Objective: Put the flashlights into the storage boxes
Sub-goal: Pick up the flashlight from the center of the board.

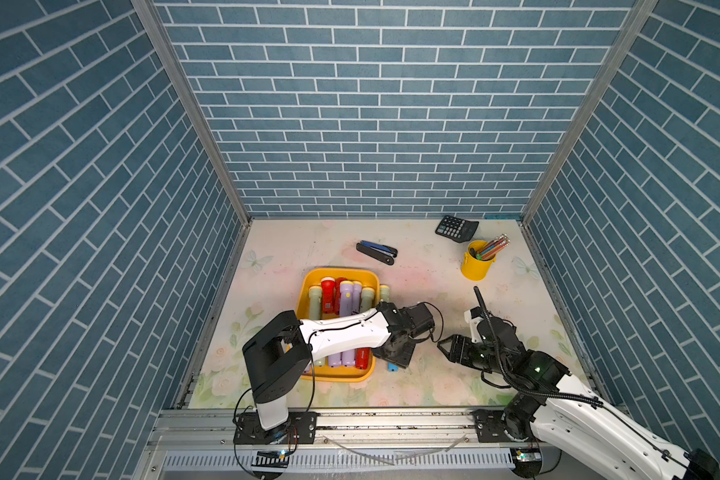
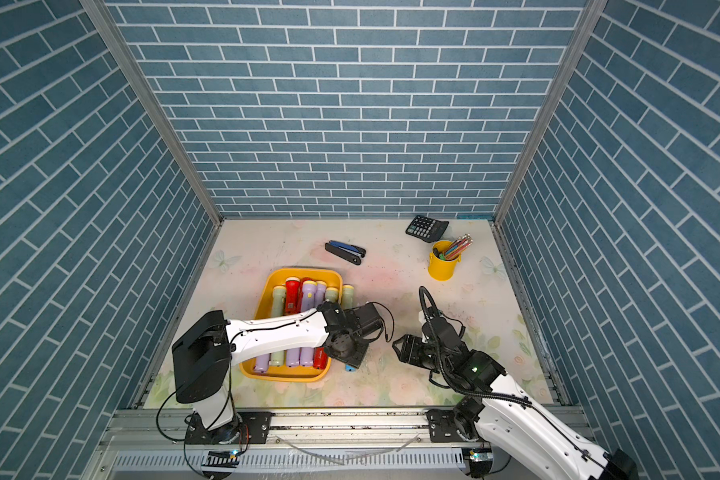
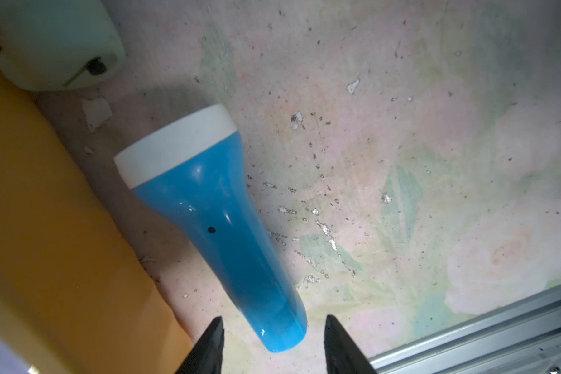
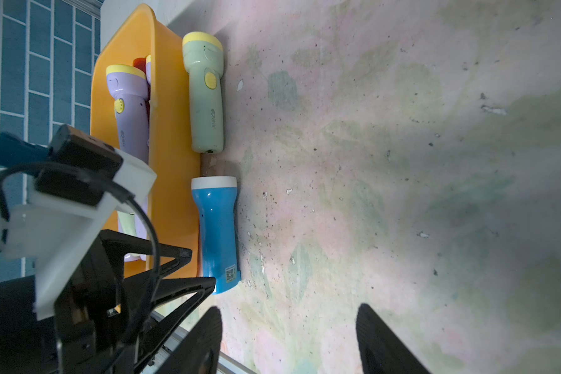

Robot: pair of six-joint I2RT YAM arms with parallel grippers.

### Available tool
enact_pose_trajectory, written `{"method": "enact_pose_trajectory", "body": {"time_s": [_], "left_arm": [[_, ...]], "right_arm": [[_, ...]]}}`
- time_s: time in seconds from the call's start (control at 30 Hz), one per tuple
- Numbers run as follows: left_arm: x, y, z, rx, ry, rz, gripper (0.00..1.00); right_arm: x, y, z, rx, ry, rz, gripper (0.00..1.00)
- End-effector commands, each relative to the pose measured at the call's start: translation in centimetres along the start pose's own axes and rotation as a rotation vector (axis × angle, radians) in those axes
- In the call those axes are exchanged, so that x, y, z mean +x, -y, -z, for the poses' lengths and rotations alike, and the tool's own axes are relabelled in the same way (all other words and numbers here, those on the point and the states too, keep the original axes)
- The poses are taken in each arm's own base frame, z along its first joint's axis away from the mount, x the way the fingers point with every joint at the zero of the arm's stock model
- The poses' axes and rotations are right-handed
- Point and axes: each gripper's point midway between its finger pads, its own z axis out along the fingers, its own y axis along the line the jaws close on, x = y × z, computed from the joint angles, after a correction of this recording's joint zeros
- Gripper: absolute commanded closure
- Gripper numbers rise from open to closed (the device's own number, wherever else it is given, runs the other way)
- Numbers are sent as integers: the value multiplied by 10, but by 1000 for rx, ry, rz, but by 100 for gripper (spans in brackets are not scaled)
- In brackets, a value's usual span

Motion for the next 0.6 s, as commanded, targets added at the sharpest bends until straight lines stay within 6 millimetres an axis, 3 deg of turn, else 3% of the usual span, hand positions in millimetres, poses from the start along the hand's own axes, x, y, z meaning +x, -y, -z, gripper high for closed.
{"method": "enact_pose_trajectory", "body": {"time_s": [0.0, 0.27, 0.57], "left_arm": [[7, -6, -12, -36, -34, 2, 48], [10, -1, -28, -17, -74, -1, 48], [13, -10, -40, -42, -106, -9, 58]], "right_arm": [[4, 10, -2, 30, -7, -3, 33], [5, 12, 0, 33, -4, -6, 33], [5, 14, 3, 35, 5, -7, 33]]}}
